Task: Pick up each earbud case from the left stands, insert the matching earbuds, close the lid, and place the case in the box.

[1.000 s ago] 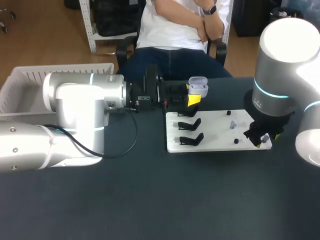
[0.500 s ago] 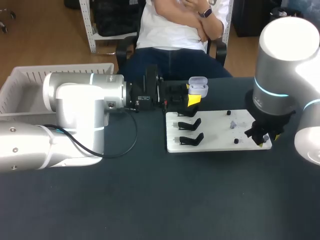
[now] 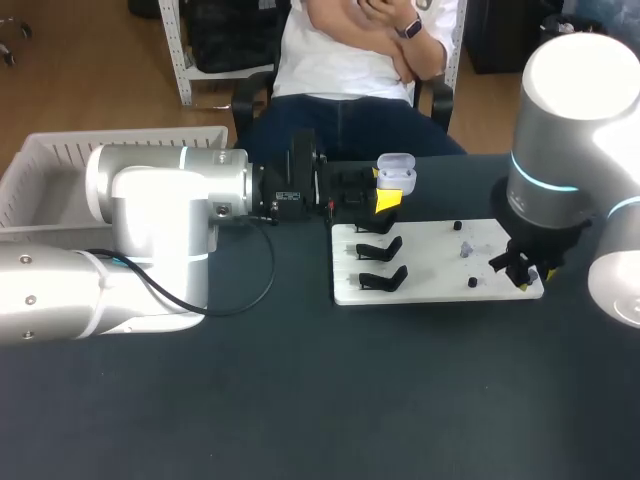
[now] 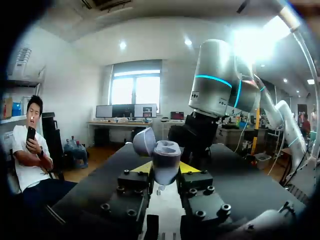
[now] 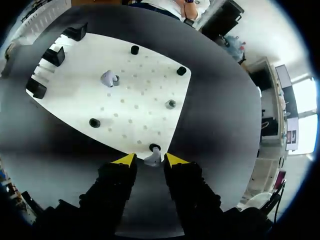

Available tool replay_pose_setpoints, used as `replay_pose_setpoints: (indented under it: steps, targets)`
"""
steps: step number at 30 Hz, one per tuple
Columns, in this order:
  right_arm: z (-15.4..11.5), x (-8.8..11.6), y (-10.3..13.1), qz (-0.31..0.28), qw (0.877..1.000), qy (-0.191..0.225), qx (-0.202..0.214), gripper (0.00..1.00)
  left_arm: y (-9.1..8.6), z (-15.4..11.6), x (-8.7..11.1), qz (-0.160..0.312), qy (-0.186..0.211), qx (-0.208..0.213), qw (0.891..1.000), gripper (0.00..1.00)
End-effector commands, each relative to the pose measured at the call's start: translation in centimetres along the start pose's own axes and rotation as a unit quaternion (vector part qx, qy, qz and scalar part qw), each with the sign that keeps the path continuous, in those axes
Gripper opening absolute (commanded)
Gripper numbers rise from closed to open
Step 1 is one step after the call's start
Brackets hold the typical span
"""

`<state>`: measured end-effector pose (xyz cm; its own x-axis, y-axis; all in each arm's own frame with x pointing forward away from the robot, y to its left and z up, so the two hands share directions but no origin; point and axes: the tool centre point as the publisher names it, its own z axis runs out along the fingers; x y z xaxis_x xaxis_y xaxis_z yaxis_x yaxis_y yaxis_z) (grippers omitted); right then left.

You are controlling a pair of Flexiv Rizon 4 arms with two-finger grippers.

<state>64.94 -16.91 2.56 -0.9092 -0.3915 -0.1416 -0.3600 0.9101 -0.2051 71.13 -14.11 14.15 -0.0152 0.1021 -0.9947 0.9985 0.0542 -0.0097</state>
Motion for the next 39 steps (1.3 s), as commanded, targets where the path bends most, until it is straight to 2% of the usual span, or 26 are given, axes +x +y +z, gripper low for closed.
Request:
replay_pose_setpoints:
  steps: [1, 9, 16, 22, 31, 39]
  targets:
    - [0.3, -0.2, 0.0, 0.002, 1.0, 0.0, 0.003, 0.35, 0.0, 0.0, 0.1, 0.001, -0.002, -0.002, 1.0, 0.0]
    - [0.5, -0.4, -0.3, 0.005, 1.0, 0.004, 0.004, 0.27, 0.0, 0.0, 0.1, 0.001, -0.002, -0.002, 1.0, 0.0]
    - [0.7, -0.3, -0.3, 0.007, 1.0, 0.006, 0.004, 0.01, 0.0, 0.0, 0.1, 0.001, -0.002, -0.002, 1.0, 0.0]
    - [-0.2, -0.3, -0.6, 0.014, 1.0, 0.009, 0.012, 0.0, 0.0, 0.0, 0.1, 0.001, -0.002, -0.002, 1.0, 0.0]
    - [-6.9, 0.4, -1.3, 0.028, 0.999, 0.009, 0.016, 0.0, 0.0, 0.0, 0.1, 0.001, -0.002, -0.002, 1.0, 0.0]
    - [-10.9, 1.1, -0.6, 0.045, 0.999, 0.013, -0.003, 0.0, 0.0, 0.0, 0.1, 0.001, -0.002, -0.002, 1.0, 0.0]
